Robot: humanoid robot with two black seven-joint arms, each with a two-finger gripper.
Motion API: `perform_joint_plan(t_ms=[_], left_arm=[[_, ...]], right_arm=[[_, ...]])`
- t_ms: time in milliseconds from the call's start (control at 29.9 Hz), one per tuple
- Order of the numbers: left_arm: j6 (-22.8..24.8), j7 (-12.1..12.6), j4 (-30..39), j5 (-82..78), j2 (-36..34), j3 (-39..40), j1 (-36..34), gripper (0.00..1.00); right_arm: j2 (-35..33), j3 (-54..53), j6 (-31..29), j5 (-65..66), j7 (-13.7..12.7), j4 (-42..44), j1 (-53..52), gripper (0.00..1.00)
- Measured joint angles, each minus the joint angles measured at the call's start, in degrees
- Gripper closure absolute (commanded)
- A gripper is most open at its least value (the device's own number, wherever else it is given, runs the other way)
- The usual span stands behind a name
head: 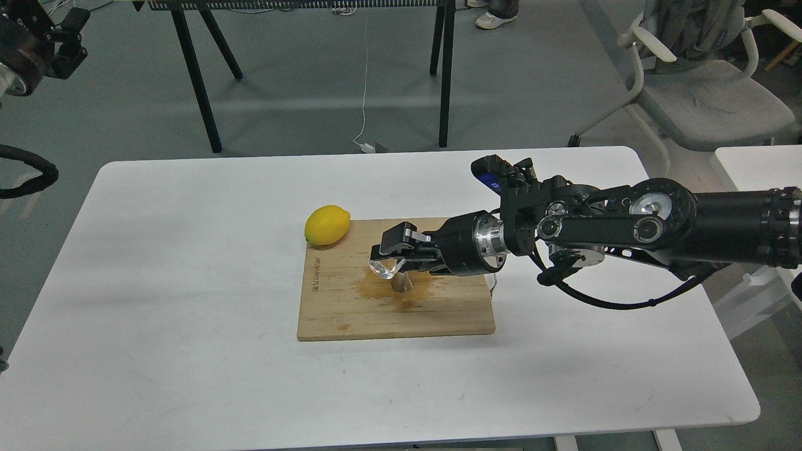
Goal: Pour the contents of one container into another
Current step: 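Tilt the held glass over the jigger to pour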
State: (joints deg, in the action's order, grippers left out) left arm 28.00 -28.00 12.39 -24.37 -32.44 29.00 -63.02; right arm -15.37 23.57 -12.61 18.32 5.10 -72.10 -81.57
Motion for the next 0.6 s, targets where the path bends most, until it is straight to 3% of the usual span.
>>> perform_joint_plan(t_ms=[602], left_arm=[[0.0, 0.0, 0.0, 0.0, 0.0, -0.1, 0.0, 0.00]], right_arm=[[-0.9, -3.1, 2.0, -2.6, -0.6, -0.1, 4.1, 0.98]])
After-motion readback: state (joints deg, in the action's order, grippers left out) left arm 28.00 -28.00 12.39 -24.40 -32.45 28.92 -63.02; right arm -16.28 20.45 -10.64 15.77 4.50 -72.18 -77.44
